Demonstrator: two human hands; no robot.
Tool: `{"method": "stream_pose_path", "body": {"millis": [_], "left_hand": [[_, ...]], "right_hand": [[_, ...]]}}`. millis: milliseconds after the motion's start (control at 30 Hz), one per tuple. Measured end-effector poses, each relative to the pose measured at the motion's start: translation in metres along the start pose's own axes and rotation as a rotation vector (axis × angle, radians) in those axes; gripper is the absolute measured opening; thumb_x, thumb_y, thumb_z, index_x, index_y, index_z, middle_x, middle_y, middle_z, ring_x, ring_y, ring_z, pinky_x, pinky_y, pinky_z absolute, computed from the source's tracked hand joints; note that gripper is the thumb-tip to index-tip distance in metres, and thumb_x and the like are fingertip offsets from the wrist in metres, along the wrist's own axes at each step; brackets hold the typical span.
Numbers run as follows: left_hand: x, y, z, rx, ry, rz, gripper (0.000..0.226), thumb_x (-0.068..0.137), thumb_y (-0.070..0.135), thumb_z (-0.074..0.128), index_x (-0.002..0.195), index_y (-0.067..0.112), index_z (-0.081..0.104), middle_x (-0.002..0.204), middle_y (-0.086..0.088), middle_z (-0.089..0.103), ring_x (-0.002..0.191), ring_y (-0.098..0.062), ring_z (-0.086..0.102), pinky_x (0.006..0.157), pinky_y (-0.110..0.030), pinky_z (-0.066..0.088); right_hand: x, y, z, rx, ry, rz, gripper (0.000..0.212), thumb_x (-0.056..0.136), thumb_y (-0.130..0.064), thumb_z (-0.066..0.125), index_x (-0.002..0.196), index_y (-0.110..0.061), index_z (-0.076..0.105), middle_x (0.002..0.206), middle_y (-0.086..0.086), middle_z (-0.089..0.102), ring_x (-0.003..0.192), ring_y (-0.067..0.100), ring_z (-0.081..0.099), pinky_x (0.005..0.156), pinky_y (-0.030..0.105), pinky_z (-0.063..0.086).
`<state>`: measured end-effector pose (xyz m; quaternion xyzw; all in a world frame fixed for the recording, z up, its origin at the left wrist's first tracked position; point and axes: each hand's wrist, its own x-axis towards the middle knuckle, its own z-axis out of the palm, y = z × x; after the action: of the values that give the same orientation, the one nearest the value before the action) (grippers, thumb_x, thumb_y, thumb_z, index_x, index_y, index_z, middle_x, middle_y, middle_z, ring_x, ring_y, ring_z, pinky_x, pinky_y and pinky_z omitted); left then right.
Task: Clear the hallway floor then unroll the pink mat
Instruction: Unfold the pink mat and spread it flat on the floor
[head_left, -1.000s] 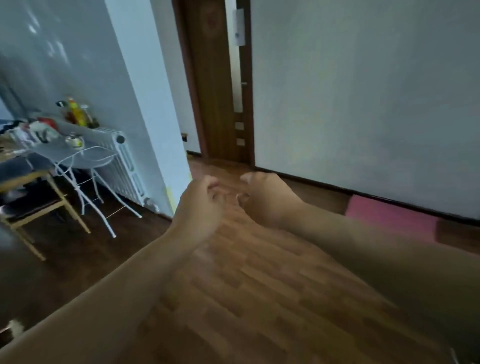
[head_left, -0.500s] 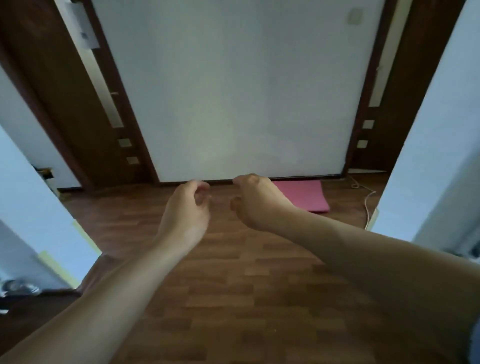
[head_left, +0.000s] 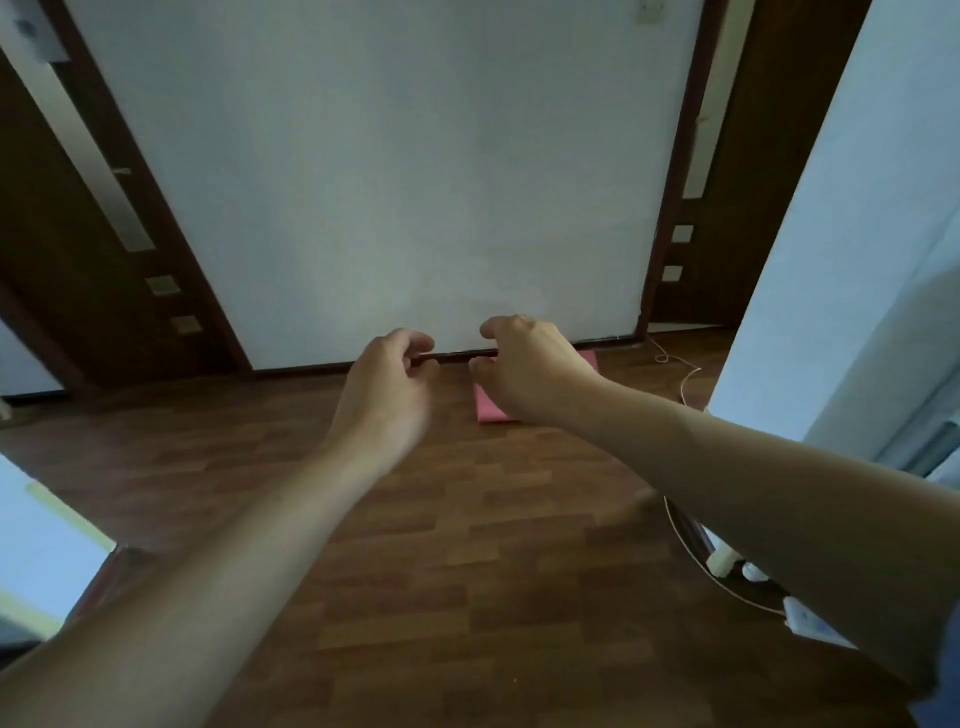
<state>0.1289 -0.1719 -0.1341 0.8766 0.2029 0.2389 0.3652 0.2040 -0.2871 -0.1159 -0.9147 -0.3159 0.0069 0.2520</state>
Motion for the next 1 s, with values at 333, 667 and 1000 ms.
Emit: {"method": "stream_pose_path", "body": {"millis": [333,667,1000], "left_hand": [[0.108,0.004,0.059,-0.010,-0.137,0.123,0.032,0.092,0.014,0.049,0.124,0.013,0.057,0.128,-0.005,0.058,0.115,-0.019,0.055,0.087,-0.023,0.038],[0.210,0.008,0.116,-0.061,-0.336,0.350,0.028,0.092,0.016,0.048,0.117,0.015,0.060,0.115,-0.006,0.061,0.101,-0.016,0.057,0.077,-0.024,0.037],[0.273,0.023,0.218,-0.145,-0.447,0.345,0.031,0.092,0.012,0.044,0.120,0.010,0.058,0.117,-0.008,0.061,0.097,-0.010,0.049,0.064,-0.011,0.033]], "right_hand": [[0.079,0.047,-0.007,0.022,0.092,0.154,0.036,0.093,-0.021,0.051,0.125,-0.005,0.054,0.125,0.015,0.058,0.107,0.028,0.058,0.084,0.034,0.050],[0.144,0.084,-0.014,0.013,0.255,0.403,0.030,0.092,-0.022,0.050,0.116,-0.005,0.059,0.116,0.013,0.062,0.099,0.028,0.060,0.078,0.034,0.053],[0.212,0.169,-0.018,-0.016,0.261,0.528,0.035,0.093,-0.023,0.051,0.120,-0.003,0.060,0.122,0.015,0.062,0.109,0.031,0.059,0.086,0.035,0.052]]}}
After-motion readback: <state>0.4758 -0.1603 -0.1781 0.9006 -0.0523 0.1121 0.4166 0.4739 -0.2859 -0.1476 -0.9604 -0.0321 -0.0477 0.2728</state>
